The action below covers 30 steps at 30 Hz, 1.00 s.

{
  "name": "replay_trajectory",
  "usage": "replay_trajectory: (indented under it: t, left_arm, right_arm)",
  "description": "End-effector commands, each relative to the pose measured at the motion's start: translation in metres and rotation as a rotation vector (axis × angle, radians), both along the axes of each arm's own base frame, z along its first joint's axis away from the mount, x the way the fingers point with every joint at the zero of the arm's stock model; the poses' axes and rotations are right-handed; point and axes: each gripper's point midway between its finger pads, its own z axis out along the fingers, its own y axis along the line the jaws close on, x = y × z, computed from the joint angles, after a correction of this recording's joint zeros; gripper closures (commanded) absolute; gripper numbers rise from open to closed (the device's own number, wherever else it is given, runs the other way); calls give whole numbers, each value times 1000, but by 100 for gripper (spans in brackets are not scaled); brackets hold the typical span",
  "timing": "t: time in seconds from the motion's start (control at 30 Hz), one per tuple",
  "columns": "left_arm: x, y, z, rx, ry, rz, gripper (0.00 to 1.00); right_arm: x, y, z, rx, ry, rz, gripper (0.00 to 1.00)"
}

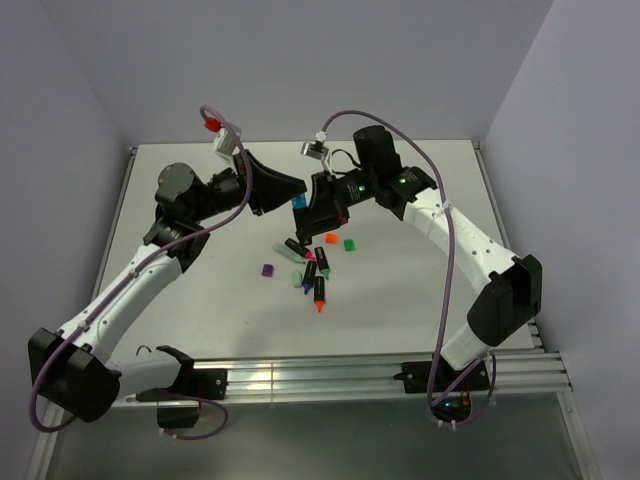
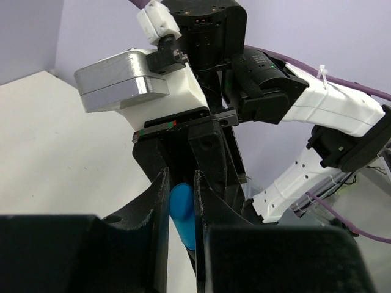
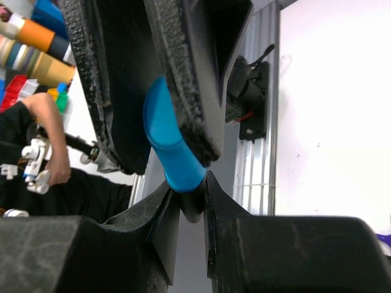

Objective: Insert the pens into the pen caps
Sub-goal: Press the pen cap onto the pen.

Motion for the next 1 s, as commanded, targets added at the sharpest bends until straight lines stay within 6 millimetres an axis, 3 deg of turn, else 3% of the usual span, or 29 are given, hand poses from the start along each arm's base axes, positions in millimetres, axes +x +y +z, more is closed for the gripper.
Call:
replay_trajectory:
  t: [0.0,0.33,0.6,0.77,0.97]
  left_arm:
    - [-105,-20,-71,156,273,-485,100]
    - [-112,-20,-89,189,320,-513,100]
    - [-116,-20,-99,216,332,-531,100]
    - [-129,-20,-105,245,284,-602,100]
    - [-136,-21,-116,276,287,-618,100]
  right_arm:
    - [55,-2,83,179,-393,-252,100]
    - [66,-9,100,202,-469,-280,100]
    - [74,-12,89,134,-560,-303,100]
    - [75,-12,83,123,-569,-280,100]
    - [82,-17,87,102,-688,-313,100]
